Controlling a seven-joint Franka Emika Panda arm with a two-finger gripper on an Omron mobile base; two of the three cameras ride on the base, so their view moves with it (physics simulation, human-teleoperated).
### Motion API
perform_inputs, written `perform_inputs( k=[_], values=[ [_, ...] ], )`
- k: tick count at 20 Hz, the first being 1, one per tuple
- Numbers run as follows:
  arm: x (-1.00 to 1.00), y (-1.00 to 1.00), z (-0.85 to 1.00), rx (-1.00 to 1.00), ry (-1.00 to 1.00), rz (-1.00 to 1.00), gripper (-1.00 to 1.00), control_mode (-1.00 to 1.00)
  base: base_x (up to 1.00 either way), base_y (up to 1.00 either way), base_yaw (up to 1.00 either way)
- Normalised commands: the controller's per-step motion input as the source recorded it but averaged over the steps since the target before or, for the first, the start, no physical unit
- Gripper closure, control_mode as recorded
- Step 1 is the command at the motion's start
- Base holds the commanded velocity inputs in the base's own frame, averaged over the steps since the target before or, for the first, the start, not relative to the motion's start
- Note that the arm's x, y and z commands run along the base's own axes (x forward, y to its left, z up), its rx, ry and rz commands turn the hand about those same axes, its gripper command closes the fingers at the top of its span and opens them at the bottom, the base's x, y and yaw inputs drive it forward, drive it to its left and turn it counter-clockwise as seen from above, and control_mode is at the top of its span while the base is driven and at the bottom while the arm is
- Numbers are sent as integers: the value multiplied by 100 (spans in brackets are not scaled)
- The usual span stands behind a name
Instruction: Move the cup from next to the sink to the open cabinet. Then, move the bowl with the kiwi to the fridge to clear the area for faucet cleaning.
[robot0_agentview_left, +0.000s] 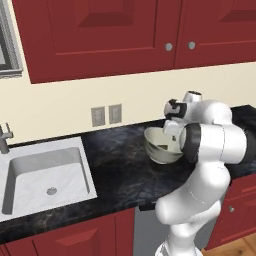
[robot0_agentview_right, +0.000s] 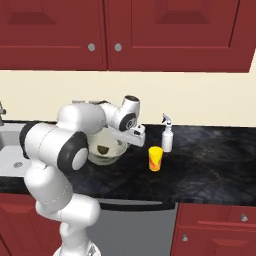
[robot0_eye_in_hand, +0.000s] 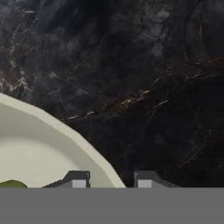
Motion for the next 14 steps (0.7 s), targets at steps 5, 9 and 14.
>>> perform_inputs(
  k=[5, 9, 14],
  values=[
    [-37, 1, 98, 0, -16, -11, 100, -100, 0, 0, 0],
    [-66, 33, 91, 2, -30, 5, 100, -100, 0, 0, 0],
    [0, 0, 0, 0, 0, 0, 100, 100, -31, 49, 63]
  ],
)
